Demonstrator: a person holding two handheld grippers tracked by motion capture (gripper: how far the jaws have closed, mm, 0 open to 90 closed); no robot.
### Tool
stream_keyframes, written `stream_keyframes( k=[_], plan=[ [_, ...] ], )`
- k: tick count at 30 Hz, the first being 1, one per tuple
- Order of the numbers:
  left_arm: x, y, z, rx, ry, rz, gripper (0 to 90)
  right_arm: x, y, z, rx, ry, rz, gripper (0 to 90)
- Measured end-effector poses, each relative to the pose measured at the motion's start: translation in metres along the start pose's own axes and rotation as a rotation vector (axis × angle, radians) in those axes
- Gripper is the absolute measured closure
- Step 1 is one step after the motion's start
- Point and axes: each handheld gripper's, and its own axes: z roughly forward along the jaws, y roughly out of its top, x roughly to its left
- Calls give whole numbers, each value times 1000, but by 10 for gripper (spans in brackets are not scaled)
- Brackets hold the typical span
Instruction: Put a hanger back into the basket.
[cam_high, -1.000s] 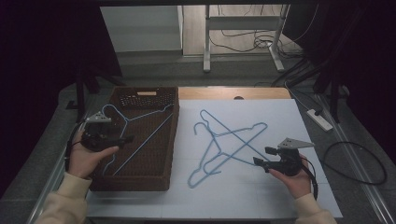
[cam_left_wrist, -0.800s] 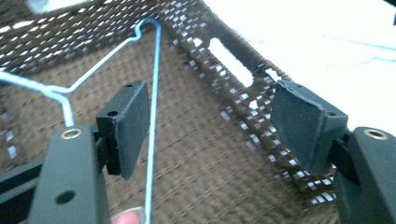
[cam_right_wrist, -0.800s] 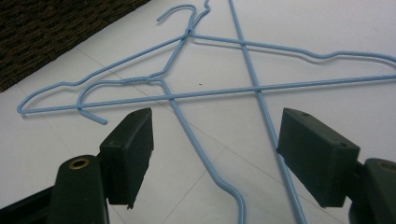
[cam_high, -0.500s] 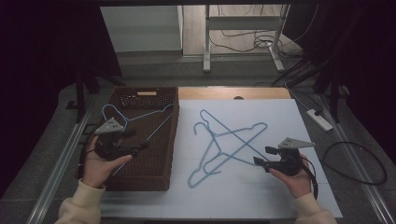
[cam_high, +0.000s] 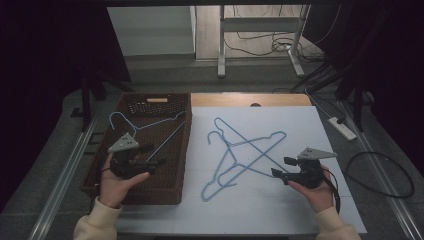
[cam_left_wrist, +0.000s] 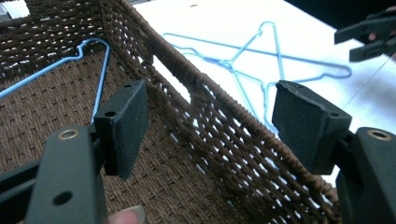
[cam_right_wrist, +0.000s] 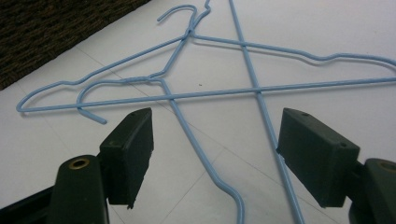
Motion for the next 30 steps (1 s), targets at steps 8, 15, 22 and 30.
stream_keyframes(
  k=[8,15,22,30],
  plan=[
    [-8,-7,1,-17,13,59,282,2,0,-3,-9,2,3,275],
    [-10,-7,0,-32,10,73,282,2,2,-5,-28,0,1,278],
    [-9,-10,2,-21,12,72,284,4,2,-6,-29,0,-5,278],
    [-8,-13,5,-9,13,74,285,5,2,-4,-14,-7,-24,278]
  ],
)
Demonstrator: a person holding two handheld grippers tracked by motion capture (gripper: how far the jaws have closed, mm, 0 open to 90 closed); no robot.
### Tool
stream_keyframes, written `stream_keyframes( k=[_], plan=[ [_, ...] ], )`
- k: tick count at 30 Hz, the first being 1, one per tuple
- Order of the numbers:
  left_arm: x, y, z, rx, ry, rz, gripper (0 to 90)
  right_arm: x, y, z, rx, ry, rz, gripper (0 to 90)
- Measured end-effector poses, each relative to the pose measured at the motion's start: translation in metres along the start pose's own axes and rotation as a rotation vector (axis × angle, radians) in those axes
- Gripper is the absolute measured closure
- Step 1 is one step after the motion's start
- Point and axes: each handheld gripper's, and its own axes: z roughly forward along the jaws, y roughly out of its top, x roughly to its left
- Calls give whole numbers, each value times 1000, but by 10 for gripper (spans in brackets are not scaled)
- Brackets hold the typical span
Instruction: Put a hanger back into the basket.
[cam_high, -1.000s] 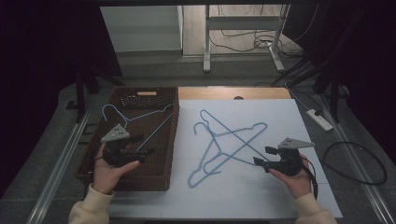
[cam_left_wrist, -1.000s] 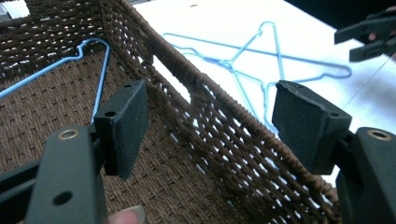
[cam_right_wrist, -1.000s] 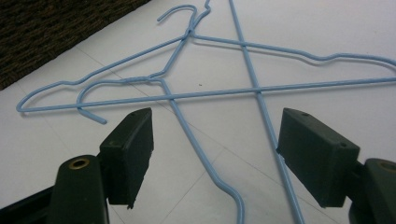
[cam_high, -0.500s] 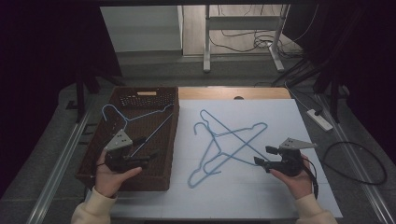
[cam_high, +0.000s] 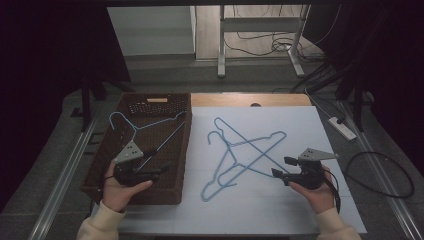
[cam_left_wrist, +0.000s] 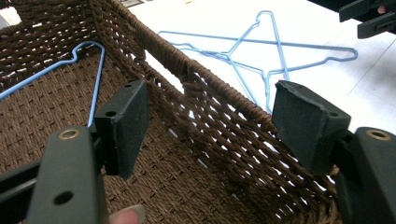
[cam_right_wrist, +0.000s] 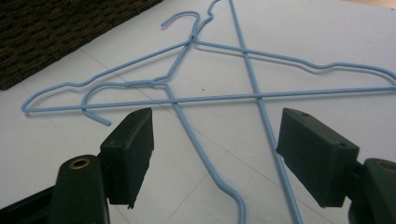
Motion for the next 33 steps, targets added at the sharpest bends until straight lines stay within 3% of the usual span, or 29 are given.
stream_keyframes(
  k=[22,27,33],
  plan=[
    [-2,-5,-1,11,-3,2,288,12,14,16,58,-16,-85,294],
    [-4,-5,-1,18,-11,6,287,16,32,30,80,0,-92,311],
    [-4,-6,-2,20,-16,10,287,17,54,58,125,33,-84,321]
  ],
)
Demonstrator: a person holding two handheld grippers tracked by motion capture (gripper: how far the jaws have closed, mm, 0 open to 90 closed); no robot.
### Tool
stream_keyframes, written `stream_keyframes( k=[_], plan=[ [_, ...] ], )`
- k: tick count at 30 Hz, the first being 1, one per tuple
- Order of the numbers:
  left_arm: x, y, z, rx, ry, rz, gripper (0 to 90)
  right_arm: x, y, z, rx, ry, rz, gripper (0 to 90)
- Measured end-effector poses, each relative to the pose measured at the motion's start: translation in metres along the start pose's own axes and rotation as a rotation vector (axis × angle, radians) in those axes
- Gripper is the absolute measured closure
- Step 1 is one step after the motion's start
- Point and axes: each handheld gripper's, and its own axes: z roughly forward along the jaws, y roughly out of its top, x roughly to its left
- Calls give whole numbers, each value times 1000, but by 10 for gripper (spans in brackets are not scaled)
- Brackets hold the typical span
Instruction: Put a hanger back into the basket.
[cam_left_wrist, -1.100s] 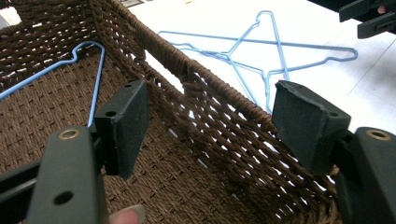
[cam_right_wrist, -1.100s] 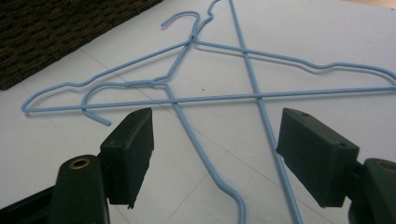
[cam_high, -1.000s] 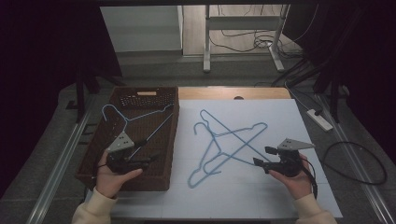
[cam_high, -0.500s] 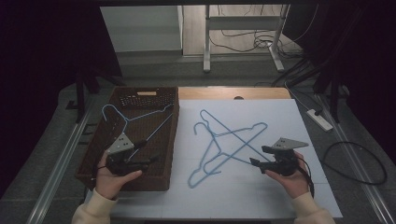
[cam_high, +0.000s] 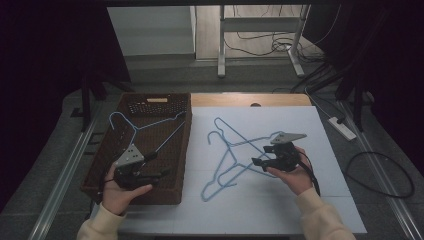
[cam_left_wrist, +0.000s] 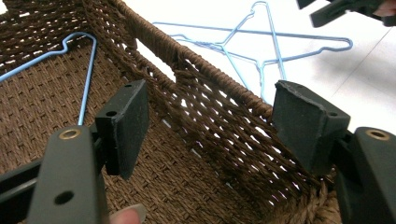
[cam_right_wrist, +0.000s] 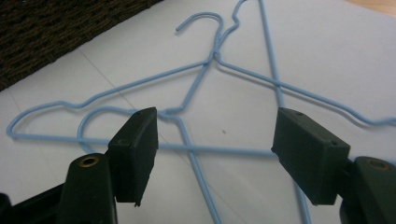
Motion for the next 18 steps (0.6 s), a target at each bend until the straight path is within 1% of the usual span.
stream_keyframes(
  k=[3,7,12,18],
  plan=[
    [0,-1,1,4,-1,0,288,1,9,13,31,7,-3,325],
    [0,-1,0,2,-3,2,288,4,18,26,43,34,11,348],
    [-2,0,0,-2,-4,6,288,9,23,35,58,55,-1,365],
    [-3,1,-1,-1,-8,9,288,10,31,46,80,53,-12,369]
  ],
)
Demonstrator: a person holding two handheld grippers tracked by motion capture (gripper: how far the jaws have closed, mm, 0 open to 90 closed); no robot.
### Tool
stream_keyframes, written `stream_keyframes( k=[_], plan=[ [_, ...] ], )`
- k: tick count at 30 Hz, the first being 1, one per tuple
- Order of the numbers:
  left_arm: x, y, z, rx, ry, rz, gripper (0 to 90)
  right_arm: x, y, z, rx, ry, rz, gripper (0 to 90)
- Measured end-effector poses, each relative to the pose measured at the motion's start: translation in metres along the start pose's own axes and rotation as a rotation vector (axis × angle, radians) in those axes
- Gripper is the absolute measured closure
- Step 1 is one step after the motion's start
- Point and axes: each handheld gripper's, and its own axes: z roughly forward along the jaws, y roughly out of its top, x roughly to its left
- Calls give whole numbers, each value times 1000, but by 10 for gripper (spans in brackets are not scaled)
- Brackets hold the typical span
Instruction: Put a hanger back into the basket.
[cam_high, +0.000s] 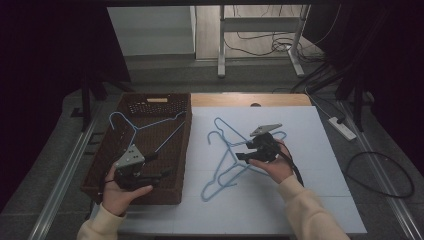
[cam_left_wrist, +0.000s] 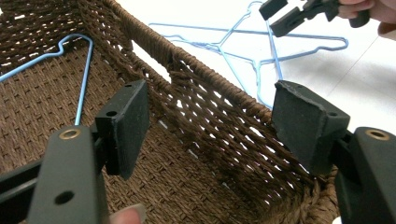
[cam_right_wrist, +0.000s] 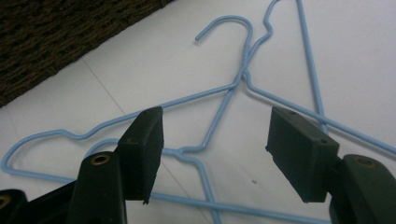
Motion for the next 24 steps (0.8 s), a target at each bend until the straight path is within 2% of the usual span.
stream_keyframes(
  k=[7,15,21,24],
  plan=[
    [0,0,-1,-1,1,-1,288,-7,17,19,40,4,0,396],
    [1,0,-1,-2,3,1,289,-16,32,44,69,0,27,446],
    [2,0,-1,-1,3,3,289,-18,40,63,102,-10,21,471],
    [2,0,-2,-2,3,5,289,-19,44,72,122,-30,17,487]
  ],
)
